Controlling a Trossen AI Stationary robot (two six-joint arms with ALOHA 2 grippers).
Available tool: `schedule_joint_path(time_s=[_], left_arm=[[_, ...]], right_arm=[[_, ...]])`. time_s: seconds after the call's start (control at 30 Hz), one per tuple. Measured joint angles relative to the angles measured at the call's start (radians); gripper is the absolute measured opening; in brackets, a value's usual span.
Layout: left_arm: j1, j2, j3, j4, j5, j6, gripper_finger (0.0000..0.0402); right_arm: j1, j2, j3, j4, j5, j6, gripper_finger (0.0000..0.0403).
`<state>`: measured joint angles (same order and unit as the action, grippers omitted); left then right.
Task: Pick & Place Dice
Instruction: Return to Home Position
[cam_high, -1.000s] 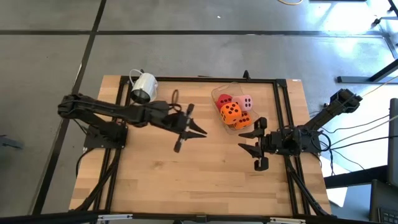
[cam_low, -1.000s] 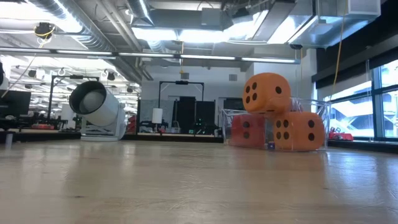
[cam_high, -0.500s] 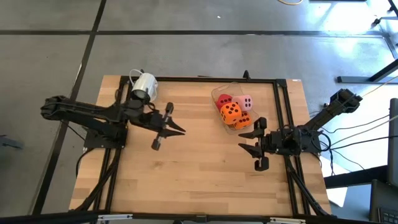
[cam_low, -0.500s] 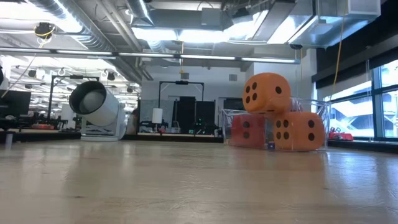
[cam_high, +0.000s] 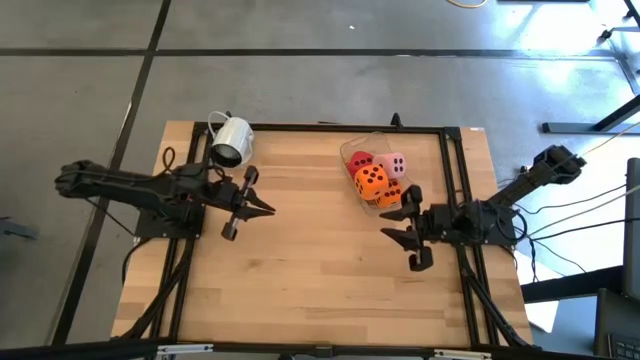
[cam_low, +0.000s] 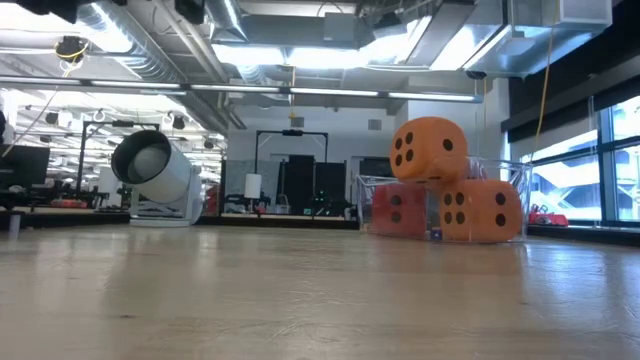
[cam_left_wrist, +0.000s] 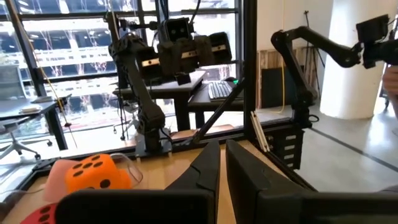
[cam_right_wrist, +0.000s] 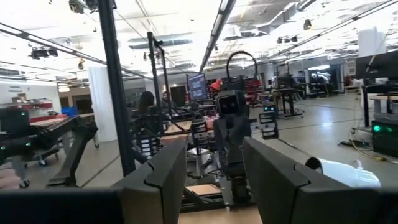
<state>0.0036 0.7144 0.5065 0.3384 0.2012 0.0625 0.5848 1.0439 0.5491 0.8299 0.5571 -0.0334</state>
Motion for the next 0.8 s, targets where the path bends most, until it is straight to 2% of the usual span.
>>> schedule_joint_path(time_s=[0.13, 0.33, 0.43, 0.6, 0.8], left_arm=[[0.0, -0.059, -0.045, 0.006, -0.001, -0.013, 0.0019], [0.0, -0.147, -0.117, 0.002, -0.07, -0.018, 0.002], [0.0, -0.191, -0.158, 0.003, -0.088, -0.019, 0.0019], [0.005, -0.257, -0.219, 0.003, -0.111, -0.023, 0.002], [0.06, -0.304, -0.259, 0.001, -0.12, -0.026, 0.0019]], right_arm=[[-0.032, 0.0, 0.0, 0.0, -0.018, 0.025, 0.016], [-0.082, -0.001, 0.0, -0.003, -0.141, 0.025, 0.016], [-0.113, -0.029, 0.0, -0.073, -0.199, 0.01, 0.016], [-0.178, -0.111, 0.0, -0.21, -0.218, 0.049, 0.015], [-0.253, -0.21, 0.0, -0.287, -0.405, 0.026, 0.0127]])
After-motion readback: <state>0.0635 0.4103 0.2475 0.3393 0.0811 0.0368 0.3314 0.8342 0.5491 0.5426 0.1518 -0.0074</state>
